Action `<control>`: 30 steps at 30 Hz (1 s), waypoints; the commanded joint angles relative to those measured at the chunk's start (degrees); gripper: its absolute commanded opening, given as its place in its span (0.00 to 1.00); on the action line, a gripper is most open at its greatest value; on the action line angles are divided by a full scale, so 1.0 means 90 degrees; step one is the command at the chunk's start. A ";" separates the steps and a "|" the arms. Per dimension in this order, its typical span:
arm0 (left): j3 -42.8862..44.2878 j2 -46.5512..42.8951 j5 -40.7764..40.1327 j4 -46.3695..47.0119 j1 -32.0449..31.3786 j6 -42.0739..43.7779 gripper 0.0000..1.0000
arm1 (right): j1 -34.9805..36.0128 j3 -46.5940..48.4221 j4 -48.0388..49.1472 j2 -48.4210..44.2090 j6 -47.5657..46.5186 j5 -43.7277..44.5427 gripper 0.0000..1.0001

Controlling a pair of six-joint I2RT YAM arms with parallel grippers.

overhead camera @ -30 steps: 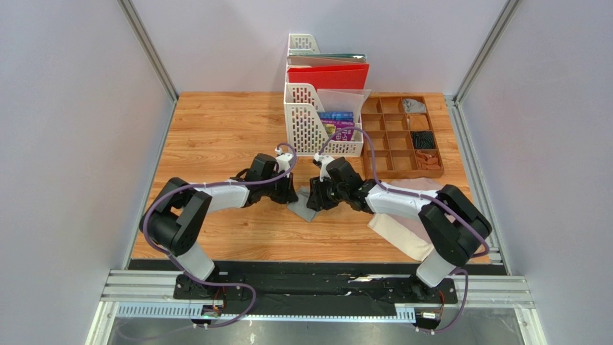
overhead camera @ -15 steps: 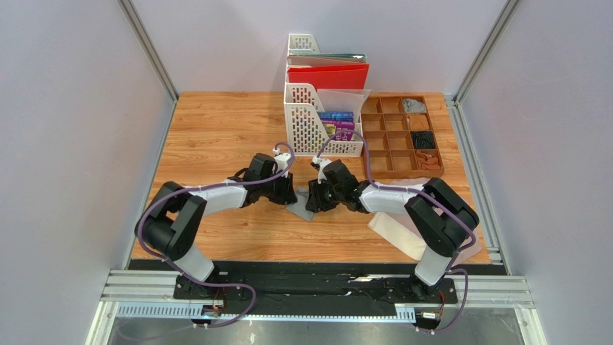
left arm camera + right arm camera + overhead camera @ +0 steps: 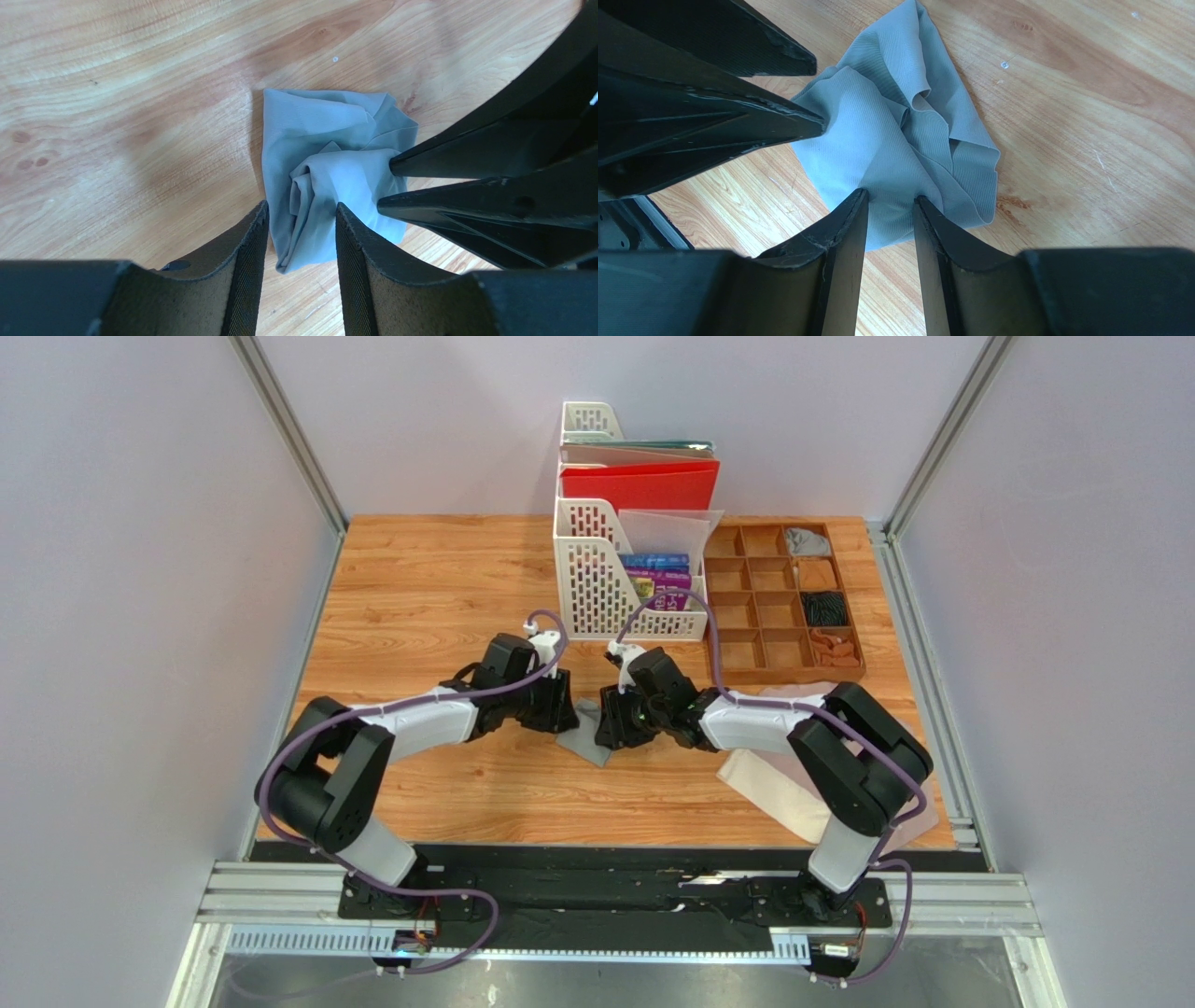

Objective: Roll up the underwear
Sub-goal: Roll the underwear at the center of the board.

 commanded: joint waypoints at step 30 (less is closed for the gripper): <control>-0.0084 0.0451 0.0885 0.0446 -0.0024 0.0299 0.00 | -0.0747 0.0564 -0.0481 -0.0478 -0.1111 -0.0971 0.64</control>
